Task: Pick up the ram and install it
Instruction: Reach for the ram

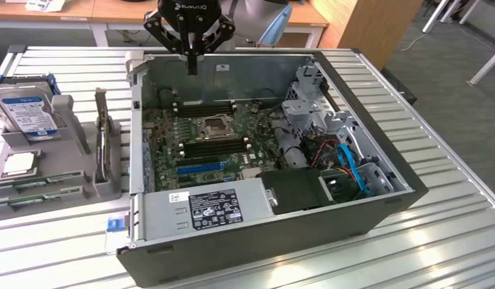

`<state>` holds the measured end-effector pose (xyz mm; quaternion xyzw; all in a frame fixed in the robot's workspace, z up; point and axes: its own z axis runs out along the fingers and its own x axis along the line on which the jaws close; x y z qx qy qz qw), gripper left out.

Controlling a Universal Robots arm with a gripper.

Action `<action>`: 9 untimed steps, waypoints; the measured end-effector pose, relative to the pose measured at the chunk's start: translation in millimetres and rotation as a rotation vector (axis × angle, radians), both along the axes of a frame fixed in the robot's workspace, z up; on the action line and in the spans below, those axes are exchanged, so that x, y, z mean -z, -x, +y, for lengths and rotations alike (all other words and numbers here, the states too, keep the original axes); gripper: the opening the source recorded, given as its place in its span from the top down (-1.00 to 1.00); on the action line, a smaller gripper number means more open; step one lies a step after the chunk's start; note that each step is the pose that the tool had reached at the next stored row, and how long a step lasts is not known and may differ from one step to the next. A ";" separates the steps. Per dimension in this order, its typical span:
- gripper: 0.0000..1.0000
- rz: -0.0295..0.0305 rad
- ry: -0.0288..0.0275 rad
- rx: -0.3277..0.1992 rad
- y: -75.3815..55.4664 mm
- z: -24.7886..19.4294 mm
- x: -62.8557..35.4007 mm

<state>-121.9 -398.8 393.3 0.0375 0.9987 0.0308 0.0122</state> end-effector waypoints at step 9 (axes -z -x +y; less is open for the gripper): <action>0.80 0.0001 -0.0016 0.000 5.8 0.0 0.0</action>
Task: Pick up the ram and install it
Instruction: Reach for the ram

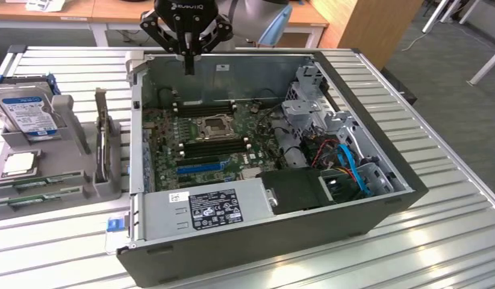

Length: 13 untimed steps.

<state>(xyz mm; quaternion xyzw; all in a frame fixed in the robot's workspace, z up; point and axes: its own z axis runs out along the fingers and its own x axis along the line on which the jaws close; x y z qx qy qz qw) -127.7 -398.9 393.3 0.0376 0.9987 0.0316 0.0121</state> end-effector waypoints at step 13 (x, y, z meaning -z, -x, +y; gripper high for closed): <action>0.80 0.0000 -0.0024 0.000 21.3 0.0 0.1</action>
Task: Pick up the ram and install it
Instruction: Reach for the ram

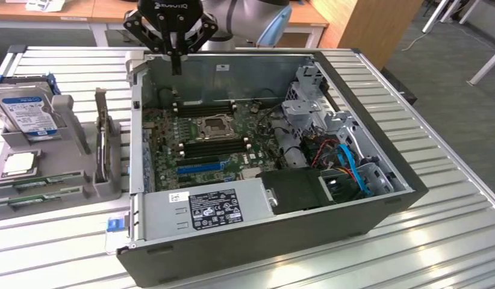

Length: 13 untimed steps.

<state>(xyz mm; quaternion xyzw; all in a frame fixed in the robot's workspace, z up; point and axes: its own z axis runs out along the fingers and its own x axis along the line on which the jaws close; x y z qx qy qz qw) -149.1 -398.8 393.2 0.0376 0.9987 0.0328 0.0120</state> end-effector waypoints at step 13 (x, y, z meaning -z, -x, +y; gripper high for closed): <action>0.80 0.0008 -0.0024 0.000 23.5 0.0 0.4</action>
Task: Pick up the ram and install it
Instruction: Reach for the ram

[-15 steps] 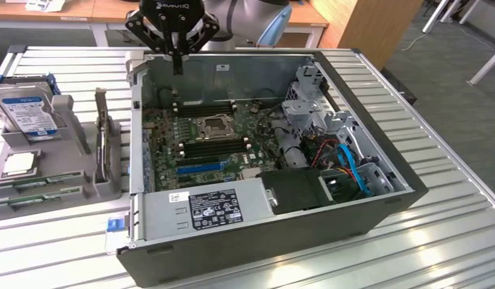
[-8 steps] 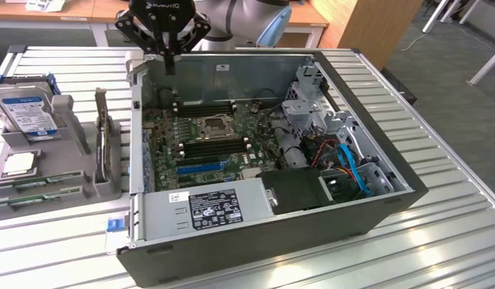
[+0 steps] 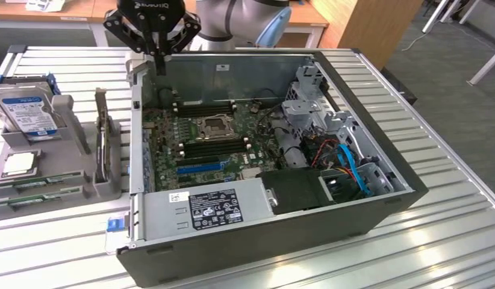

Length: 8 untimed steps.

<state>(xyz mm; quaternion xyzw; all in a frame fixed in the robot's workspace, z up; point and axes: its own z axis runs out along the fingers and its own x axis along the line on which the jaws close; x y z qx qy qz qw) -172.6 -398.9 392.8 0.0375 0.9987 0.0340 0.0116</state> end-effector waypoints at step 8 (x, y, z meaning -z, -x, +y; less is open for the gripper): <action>0.80 0.0003 -0.0014 0.000 16.3 0.0 0.2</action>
